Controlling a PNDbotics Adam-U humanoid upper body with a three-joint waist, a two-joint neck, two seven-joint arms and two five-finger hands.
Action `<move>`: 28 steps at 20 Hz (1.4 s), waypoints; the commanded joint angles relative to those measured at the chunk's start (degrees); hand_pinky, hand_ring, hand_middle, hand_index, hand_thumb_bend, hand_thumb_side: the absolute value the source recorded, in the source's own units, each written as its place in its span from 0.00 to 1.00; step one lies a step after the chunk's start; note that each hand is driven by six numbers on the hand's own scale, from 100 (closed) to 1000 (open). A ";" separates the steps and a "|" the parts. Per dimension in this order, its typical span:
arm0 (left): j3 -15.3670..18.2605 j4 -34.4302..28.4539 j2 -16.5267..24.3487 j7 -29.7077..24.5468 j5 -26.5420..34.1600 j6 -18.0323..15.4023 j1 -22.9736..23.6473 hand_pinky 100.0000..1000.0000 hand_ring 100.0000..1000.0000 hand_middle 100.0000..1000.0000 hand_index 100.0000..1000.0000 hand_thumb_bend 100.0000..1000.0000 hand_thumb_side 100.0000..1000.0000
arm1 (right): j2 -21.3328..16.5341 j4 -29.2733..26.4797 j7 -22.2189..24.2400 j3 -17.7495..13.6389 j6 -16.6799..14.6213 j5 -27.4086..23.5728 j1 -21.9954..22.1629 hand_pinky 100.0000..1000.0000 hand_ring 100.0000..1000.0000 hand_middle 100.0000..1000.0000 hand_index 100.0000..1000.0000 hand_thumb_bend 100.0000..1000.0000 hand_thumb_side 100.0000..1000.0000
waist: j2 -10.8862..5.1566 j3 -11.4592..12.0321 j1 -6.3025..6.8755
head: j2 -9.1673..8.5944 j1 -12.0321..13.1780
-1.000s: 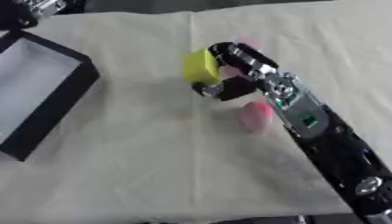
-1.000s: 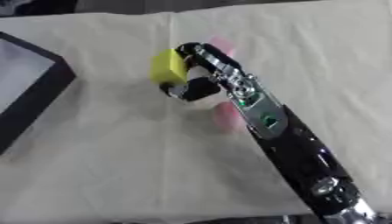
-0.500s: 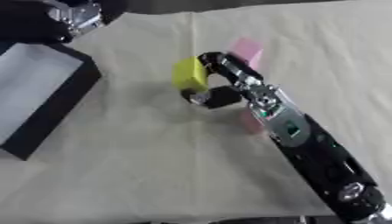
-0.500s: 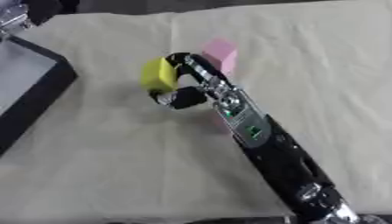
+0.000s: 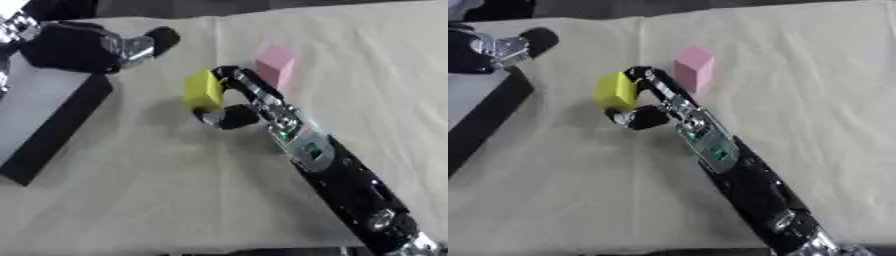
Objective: Pick up the objects with one hand, pass them to the other hand, and then place them into the box on the other side of the table.
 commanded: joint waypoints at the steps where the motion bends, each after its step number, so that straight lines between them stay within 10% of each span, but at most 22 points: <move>1: -0.32 1.19 -1.30 -1.68 -2.57 -0.22 -1.22 0.74 0.68 0.73 0.78 0.48 0.41 | 0.60 -0.26 -1.09 0.23 -0.73 0.75 -0.92 0.81 0.48 0.41 0.59 0.00 0.00 | -2.07 0.24 0.83 | 0.30 0.21; 28: -2.68 10.92 -10.43 -18.36 -24.49 -8.42 -1.69 0.77 0.74 0.76 0.81 0.42 0.20 | 2.06 1.98 -5.41 0.66 -7.32 8.21 -0.36 0.79 0.46 0.41 0.58 0.01 0.00 | -2.06 1.80 2.32 | 0.30 -0.14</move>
